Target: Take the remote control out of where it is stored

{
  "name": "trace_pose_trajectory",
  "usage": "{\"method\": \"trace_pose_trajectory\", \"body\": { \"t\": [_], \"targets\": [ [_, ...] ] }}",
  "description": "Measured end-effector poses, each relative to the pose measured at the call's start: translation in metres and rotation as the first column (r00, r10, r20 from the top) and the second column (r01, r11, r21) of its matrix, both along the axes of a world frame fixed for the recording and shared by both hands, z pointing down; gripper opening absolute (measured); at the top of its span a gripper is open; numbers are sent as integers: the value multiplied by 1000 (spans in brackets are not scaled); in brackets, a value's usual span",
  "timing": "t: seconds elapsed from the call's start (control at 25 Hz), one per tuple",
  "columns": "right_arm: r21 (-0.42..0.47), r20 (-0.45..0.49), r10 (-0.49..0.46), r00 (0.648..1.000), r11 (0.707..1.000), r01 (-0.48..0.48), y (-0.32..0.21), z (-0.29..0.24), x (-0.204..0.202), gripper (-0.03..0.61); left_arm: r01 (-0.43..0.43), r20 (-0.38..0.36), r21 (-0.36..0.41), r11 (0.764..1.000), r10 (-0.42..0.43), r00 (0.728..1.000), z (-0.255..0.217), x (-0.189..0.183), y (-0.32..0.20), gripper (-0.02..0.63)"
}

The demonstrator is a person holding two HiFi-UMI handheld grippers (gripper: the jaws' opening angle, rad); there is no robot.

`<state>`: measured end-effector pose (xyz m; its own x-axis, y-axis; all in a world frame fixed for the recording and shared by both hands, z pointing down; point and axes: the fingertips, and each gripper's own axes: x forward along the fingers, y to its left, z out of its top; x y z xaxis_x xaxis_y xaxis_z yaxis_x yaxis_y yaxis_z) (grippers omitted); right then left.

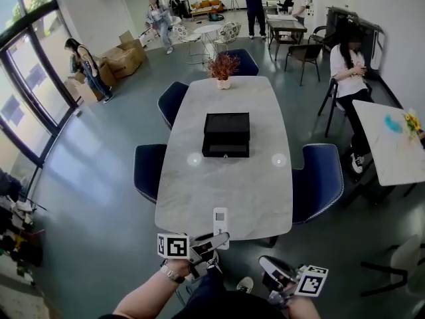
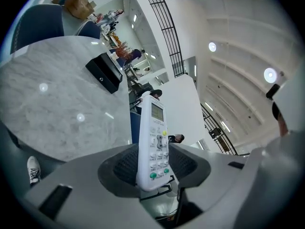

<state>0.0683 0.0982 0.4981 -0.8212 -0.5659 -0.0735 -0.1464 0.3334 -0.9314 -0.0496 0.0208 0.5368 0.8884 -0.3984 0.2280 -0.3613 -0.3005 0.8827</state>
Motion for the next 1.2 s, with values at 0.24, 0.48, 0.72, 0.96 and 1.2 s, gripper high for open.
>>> {"method": "trace_pose_trajectory", "body": {
  "t": [0.24,0.48,0.72,0.96,1.2],
  "targets": [
    [-6,15,-73,997,997,73,22,1,-16,8,48,-2,-24,999,-48,999,-2,-12,55,187],
    [-8,51,-128,990,992,129,32,-2,-41,8,51,-10,-18,999,-52,999,-13,-17,87,186],
    [27,-7,-140,990,990,140,39,-1,-54,8,4,-3,-3,1000,-4,1000,-20,-16,117,186],
    [7,7,-111,994,994,111,51,-2,-66,8,-38,-52,-9,999,37,998,-14,-18,129,186],
    [1,2,-72,997,997,72,58,-7,-89,8,-68,-77,-14,998,67,995,-18,-41,136,186]
  ]
}}
